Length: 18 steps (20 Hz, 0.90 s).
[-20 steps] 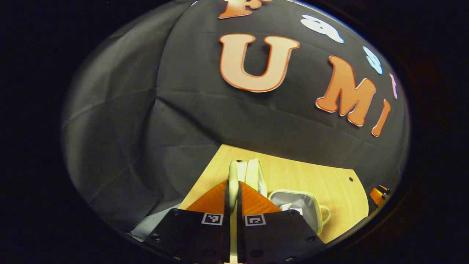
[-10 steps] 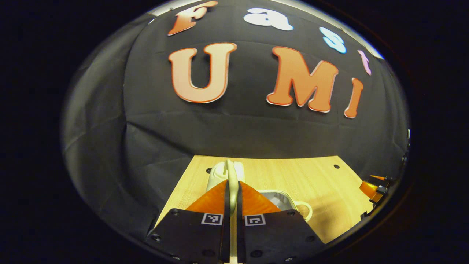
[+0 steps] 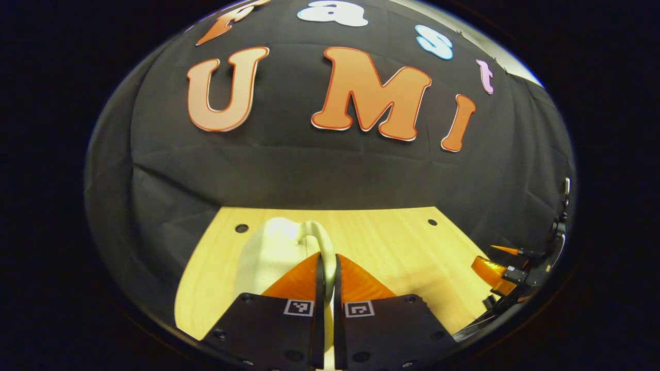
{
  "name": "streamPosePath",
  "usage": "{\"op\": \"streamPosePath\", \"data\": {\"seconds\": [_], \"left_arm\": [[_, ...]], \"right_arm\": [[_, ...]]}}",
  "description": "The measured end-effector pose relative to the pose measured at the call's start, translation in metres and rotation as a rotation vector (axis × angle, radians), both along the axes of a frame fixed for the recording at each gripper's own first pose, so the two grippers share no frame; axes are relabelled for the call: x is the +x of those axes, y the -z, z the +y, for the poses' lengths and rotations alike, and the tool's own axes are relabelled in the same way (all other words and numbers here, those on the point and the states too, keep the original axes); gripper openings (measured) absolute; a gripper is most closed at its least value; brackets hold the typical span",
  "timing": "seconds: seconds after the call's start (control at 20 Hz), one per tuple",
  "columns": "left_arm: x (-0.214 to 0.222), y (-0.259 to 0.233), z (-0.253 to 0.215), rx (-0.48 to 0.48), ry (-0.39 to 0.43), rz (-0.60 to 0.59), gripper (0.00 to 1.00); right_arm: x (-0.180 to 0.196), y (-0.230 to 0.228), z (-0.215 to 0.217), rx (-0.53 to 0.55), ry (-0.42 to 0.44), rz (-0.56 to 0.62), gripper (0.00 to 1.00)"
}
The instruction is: First open the suitcase, pack the skin care products into it, and then close the suitcase.
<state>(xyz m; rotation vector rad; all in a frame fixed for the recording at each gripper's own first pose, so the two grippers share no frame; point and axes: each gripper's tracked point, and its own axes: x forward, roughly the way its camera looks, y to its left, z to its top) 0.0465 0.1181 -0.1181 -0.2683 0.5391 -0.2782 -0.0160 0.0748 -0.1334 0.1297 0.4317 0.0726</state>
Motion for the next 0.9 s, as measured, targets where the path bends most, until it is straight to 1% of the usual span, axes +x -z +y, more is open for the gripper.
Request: {"op": "streamPosePath", "data": {"seconds": [0.1, 0.2, 0.35, 0.55, 0.7, 0.8, 0.9], "left_arm": [[-0.005, 0.009, -0.016, -0.031, 0.018, 0.026, 0.07], [-0.007, 0.015, -0.031, -0.031, 0.041, 0.037, 0.08], [-0.006, 0.038, -0.071, -0.025, 0.098, 0.078, 0.08], [-0.01, 0.081, -0.12, 0.062, 0.191, 0.132, 0.07], [-0.021, 0.113, -0.149, 0.069, 0.201, 0.208, 0.07], [-0.025, 0.13, -0.16, 0.118, 0.209, 0.219, 0.08], [-0.029, 0.141, -0.169, 0.164, 0.21, 0.234, 0.08]], "right_arm": [[-0.001, 0.001, -0.009, 0.004, 0.011, -0.003, 0.96], [-0.008, 0.002, -0.017, -0.003, 0.019, 0.004, 0.95], [-0.008, 0.006, -0.024, 0.007, 0.023, 0.014, 0.96], [-0.008, 0.01, -0.031, 0.002, 0.02, 0.019, 0.96], [-0.007, 0.01, -0.035, 0.009, 0.014, 0.006, 0.96], [-0.004, -0.001, -0.033, 0.036, -0.004, -0.046, 0.96], [0.0, -0.003, -0.037, 0.028, -0.006, -0.069, 0.95]]}}
